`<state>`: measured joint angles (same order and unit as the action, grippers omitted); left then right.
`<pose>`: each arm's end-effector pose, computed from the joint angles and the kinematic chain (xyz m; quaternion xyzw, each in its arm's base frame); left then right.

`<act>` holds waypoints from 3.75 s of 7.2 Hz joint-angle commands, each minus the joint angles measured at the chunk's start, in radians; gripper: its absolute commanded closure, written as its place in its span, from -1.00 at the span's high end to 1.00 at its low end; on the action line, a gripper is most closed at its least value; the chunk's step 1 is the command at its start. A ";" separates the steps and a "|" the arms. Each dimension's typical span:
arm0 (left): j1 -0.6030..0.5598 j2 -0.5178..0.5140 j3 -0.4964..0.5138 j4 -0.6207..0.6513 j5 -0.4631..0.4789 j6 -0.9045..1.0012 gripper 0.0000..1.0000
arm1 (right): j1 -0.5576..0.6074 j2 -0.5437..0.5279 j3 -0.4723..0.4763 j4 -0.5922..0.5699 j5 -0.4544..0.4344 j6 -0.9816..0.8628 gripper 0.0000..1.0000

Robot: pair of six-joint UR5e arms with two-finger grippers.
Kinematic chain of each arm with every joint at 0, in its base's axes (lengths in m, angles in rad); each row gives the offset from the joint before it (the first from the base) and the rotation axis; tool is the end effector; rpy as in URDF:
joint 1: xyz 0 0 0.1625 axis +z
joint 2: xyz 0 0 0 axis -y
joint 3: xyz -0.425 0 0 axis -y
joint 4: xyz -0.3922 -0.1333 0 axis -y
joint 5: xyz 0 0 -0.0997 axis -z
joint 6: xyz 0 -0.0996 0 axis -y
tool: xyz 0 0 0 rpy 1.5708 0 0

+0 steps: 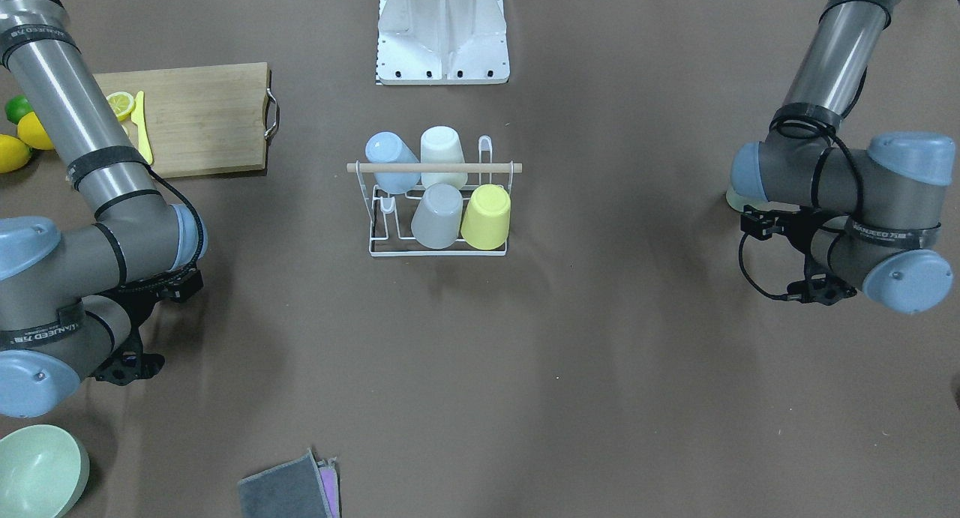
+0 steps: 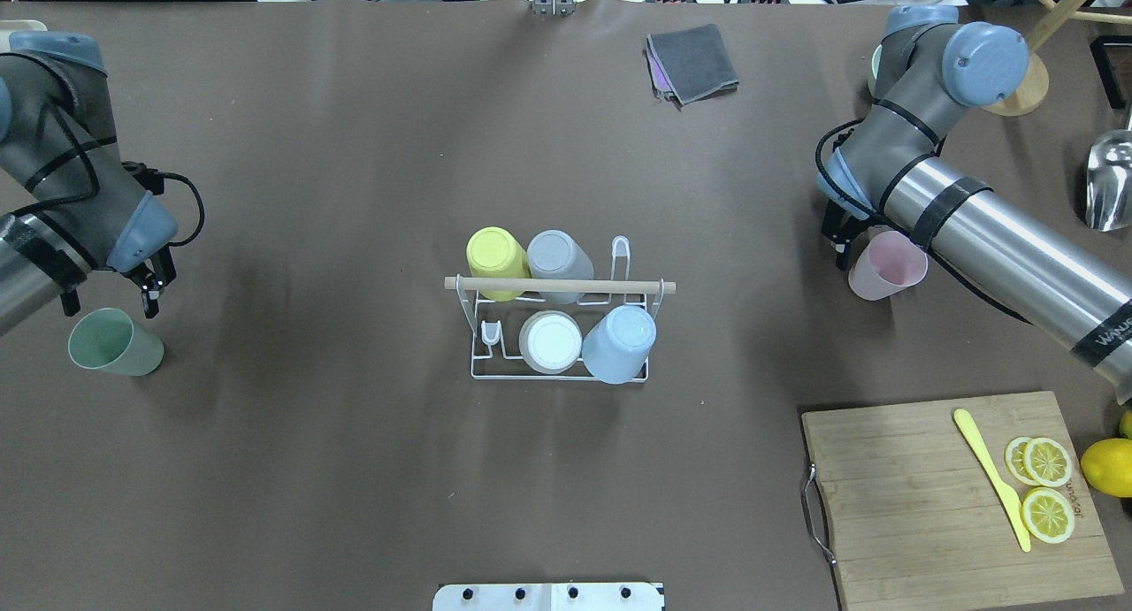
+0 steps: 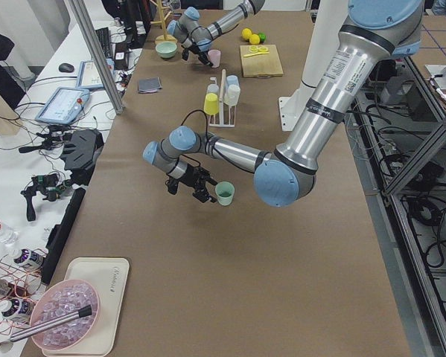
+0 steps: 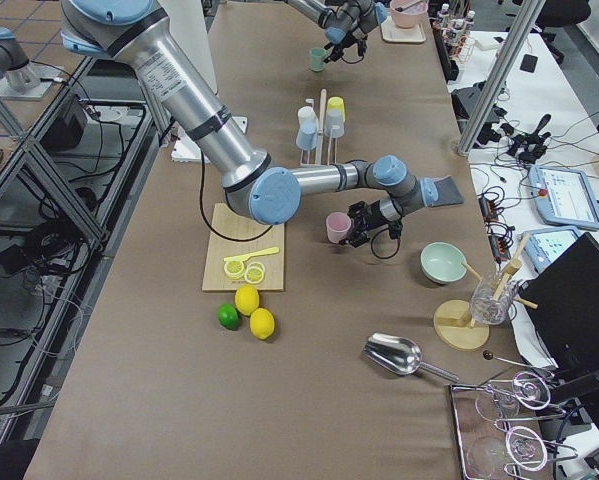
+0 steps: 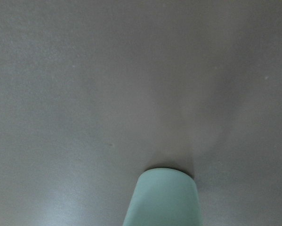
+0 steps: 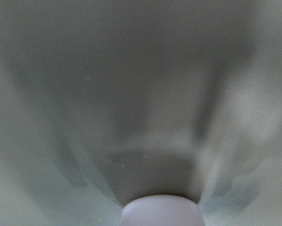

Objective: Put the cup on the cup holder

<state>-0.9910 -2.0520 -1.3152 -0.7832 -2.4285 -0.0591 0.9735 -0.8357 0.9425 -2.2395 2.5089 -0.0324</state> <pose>0.2959 -0.5576 0.5598 -0.3649 0.3001 0.1135 0.8740 -0.3656 -0.6317 0.5389 -0.3586 -0.3482 -0.1462 0.8537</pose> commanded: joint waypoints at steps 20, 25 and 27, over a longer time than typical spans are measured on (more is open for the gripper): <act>-0.193 0.055 0.008 -0.196 -0.116 -0.045 -1.00 | 0.237 -0.232 0.242 0.834 1.075 -0.916 -0.40; -0.368 -0.028 0.047 -0.589 -0.109 -0.293 -1.00 | 0.164 -0.253 0.130 0.836 1.453 -1.548 -0.38; -0.412 -0.028 0.015 -0.925 -0.104 -0.568 -1.00 | 0.047 -0.250 0.102 0.837 1.543 -1.789 -0.38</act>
<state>-1.3740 -2.0812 -1.2812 -1.4930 -2.5364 -0.4581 1.0909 -1.0886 1.0654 -1.4034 3.9887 -1.6689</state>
